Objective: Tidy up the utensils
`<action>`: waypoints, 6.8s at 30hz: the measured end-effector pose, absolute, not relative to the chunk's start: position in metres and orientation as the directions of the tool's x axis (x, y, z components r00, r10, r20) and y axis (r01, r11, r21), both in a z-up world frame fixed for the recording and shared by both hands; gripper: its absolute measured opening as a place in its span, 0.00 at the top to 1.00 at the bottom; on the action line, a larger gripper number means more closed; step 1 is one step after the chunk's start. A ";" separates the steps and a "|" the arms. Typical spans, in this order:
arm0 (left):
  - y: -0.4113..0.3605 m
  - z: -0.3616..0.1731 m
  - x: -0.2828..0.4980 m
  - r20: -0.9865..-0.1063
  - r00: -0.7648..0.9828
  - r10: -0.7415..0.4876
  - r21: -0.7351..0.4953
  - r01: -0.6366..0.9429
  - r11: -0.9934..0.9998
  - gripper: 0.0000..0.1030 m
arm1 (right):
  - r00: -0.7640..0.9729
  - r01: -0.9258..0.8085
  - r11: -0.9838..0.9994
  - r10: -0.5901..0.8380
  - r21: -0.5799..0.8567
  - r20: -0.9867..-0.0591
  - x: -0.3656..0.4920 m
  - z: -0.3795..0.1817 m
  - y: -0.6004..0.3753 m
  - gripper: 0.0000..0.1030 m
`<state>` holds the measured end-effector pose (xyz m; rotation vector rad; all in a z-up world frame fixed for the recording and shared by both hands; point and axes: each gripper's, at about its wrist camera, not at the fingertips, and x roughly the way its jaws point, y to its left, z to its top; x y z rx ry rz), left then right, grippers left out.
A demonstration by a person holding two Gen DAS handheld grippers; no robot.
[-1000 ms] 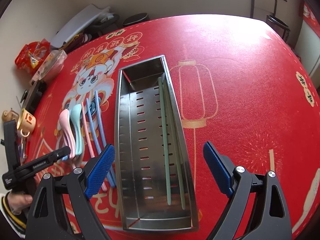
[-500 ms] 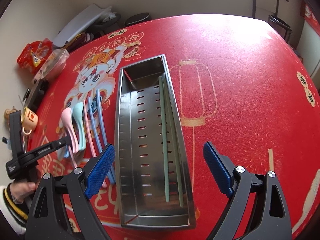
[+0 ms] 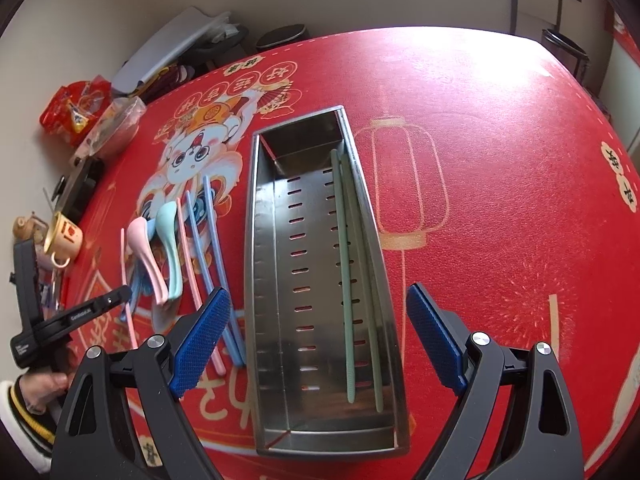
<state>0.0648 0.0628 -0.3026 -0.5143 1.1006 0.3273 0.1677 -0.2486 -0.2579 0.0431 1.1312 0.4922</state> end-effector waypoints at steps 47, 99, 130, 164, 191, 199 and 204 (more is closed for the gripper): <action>0.023 -0.311 0.049 -0.929 0.366 -0.055 -0.250 -0.508 0.824 0.87 | 0.356 -0.432 0.854 0.458 0.291 -0.815 0.171 -0.243 -0.252 0.16; 0.104 -0.283 -0.014 -0.818 0.575 -0.004 -0.338 -0.474 0.813 0.95 | 0.066 -0.720 0.649 0.415 0.245 -0.907 0.154 -0.301 -0.025 0.70; 0.098 -0.275 0.005 -0.810 0.585 -0.040 -0.340 -0.415 0.844 0.94 | 0.063 -0.499 0.714 0.595 0.491 -0.801 0.143 -0.281 -0.097 0.86; 0.065 -0.268 0.015 -0.808 0.587 -0.041 -0.327 -0.390 0.861 0.94 | 0.332 -0.381 0.925 0.148 0.011 -0.932 0.235 -0.303 -0.171 0.84; -0.033 -0.238 0.101 -0.807 0.554 -0.205 -0.380 -0.222 0.898 0.94 | 0.458 -0.379 0.897 0.396 0.228 -0.796 0.180 -0.223 -0.275 0.16; -0.077 -0.236 0.128 -0.820 0.526 -0.228 -0.385 -0.211 0.899 0.94 | 0.477 -0.372 0.901 0.391 0.222 -0.787 0.188 -0.228 -0.309 0.16; -0.107 -0.241 0.147 -0.831 0.504 -0.236 -0.377 -0.197 0.905 0.94 | 0.463 -0.376 0.899 0.392 0.224 -0.795 0.195 -0.235 -0.327 0.16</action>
